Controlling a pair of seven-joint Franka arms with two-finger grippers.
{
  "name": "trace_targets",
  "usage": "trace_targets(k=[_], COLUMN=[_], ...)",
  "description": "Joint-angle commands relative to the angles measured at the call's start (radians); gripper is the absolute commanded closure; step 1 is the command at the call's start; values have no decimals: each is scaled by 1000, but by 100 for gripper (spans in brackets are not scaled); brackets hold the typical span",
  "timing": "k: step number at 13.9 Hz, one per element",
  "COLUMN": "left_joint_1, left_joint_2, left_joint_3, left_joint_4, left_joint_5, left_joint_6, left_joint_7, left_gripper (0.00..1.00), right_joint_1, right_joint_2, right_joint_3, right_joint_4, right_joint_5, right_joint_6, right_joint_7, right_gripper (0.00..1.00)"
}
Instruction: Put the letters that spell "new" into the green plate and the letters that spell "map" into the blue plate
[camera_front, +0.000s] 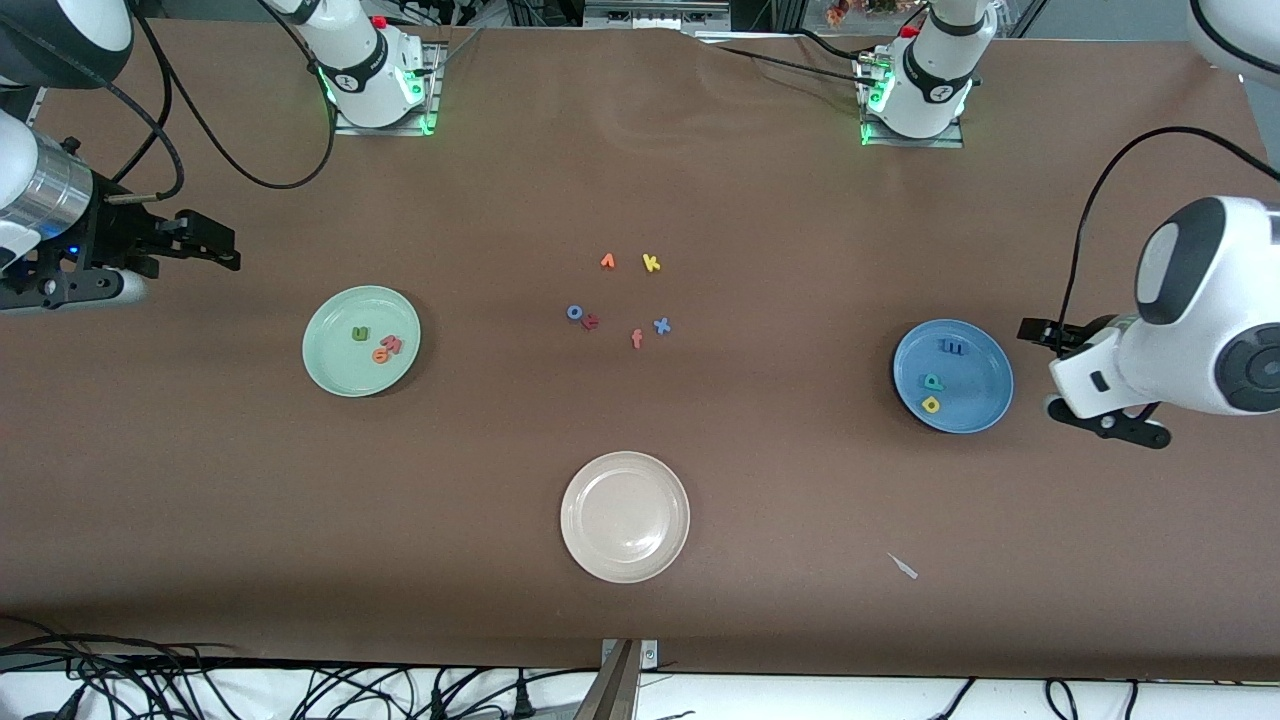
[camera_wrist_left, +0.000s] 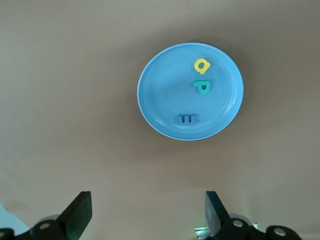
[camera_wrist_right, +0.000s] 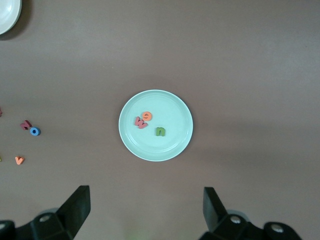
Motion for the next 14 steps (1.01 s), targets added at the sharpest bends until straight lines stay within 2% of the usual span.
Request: trace_targets(k=[1, 3, 5, 8, 14], left_joint_1=[-78, -138, -158, -166, -186], left_joint_2=[-134, -227, -285, -356, -448], left_joint_3=[142, 236, 284, 296, 296], left_joint_4=[-72, -154, -177, -177, -198], left_joint_5=[-116, -207, -259, -311, -341], left_joint_6=[50, 108, 125, 124, 112], left_joint_7=[-19, -23, -55, -167, -180], left_gripper=[0, 0, 0, 0, 0], right_joint_1=[1, 1, 1, 1, 1], right_joint_2=[5, 7, 5, 5, 5], right_joint_3=[2, 2, 2, 2, 0], right_joint_4=[22, 22, 22, 22, 22], right_joint_5=[-11, -11, -11, -11, -11], right_joint_6=[-13, -12, -13, -13, -16], right_joint_7=[-12, -12, -12, -14, -14], right_gripper=[0, 0, 0, 0, 0])
